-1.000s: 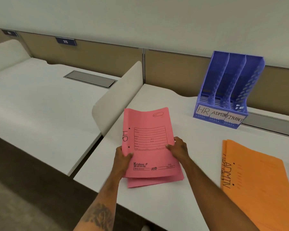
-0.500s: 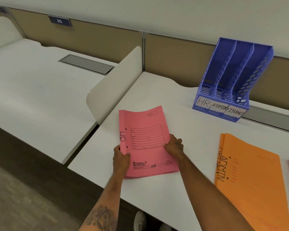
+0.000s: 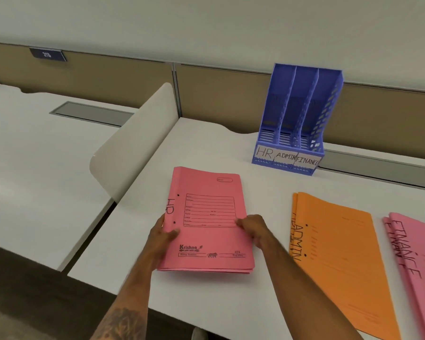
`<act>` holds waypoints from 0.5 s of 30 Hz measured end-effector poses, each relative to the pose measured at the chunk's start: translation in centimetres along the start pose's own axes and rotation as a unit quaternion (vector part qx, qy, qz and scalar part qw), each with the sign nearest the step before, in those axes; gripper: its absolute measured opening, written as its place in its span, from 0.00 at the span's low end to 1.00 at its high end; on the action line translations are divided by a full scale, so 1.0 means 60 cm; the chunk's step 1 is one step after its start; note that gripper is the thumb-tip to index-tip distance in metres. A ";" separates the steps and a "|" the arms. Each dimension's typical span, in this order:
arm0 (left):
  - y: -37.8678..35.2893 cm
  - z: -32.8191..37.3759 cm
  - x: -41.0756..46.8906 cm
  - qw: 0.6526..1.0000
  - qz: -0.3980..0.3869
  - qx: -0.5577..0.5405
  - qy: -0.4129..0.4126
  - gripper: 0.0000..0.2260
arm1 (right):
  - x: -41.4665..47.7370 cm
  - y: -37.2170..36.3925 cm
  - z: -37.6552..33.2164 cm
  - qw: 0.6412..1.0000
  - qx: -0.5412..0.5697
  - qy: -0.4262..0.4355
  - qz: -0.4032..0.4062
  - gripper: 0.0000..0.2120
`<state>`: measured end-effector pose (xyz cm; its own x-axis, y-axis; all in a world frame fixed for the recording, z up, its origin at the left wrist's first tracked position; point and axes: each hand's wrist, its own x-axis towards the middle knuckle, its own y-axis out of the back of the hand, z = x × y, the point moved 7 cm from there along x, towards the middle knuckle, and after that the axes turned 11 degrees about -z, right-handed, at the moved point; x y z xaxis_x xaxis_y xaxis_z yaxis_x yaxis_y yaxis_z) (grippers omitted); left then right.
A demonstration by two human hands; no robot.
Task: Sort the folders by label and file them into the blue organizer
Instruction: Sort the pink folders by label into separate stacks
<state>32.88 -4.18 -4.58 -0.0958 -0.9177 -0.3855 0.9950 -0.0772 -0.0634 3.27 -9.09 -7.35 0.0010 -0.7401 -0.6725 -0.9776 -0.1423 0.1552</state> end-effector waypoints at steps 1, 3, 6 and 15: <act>-0.011 0.005 0.008 1.000 -0.015 0.004 0.001 0.22 | -0.005 0.011 0.006 1.000 0.012 0.006 0.004 0.10; -0.037 0.012 0.025 0.999 -0.050 0.016 0.005 0.23 | -0.016 0.036 0.018 0.999 0.021 0.017 0.019 0.11; -0.076 0.017 0.048 0.994 -0.096 0.053 0.014 0.23 | -0.034 0.072 0.043 0.997 0.026 0.017 0.070 0.12; -0.144 0.006 0.082 0.971 -0.161 0.176 0.007 0.29 | -0.092 0.125 0.069 0.970 -0.083 -0.025 0.228 0.16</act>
<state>23.83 -8.15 -5.61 -0.4020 -0.8186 -0.4102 0.8609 -0.4905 0.1351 -4.97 -3.33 -5.49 -0.4375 -0.7181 -0.5412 -0.8270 0.0851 0.5557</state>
